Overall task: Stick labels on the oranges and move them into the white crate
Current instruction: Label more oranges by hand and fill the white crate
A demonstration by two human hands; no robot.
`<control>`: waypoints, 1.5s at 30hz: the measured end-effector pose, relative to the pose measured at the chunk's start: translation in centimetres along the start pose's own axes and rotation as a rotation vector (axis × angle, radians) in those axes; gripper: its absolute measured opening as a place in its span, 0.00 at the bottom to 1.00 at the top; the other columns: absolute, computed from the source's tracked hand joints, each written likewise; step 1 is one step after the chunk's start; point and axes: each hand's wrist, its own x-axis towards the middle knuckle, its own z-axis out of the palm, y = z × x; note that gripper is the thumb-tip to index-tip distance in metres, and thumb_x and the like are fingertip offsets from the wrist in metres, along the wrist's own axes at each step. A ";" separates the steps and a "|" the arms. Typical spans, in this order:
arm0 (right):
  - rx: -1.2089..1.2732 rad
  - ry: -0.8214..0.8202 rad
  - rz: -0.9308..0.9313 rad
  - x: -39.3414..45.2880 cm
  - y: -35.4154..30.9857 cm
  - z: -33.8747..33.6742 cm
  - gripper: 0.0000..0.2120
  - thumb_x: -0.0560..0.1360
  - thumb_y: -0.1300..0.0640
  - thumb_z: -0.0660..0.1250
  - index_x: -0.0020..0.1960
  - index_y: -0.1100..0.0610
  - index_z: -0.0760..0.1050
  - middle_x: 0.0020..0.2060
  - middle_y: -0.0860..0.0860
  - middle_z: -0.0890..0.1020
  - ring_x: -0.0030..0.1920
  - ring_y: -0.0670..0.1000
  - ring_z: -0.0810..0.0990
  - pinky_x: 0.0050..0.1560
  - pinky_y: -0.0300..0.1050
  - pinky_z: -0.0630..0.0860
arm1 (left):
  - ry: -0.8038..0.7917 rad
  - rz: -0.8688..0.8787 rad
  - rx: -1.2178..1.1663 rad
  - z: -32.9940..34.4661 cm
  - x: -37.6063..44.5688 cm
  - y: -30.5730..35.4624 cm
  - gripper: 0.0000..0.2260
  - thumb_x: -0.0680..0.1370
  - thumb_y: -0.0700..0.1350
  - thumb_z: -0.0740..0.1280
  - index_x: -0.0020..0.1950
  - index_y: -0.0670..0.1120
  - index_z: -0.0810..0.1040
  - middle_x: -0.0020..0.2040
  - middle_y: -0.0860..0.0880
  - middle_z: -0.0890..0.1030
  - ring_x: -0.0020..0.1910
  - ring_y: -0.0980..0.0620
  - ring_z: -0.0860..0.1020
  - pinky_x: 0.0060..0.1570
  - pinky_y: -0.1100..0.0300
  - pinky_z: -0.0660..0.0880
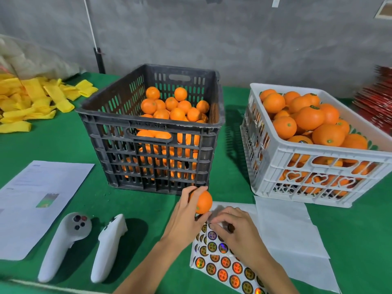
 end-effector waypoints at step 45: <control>-0.309 0.399 0.093 23.9 -3.7 -24.3 0.26 0.80 0.45 0.67 0.76 0.50 0.70 0.61 0.47 0.83 0.69 0.55 0.76 0.67 0.46 0.71 | -0.081 -0.078 0.349 -16.4 32.0 11.5 0.29 0.83 0.51 0.64 0.80 0.44 0.57 0.76 0.40 0.62 0.70 0.40 0.71 0.69 0.48 0.69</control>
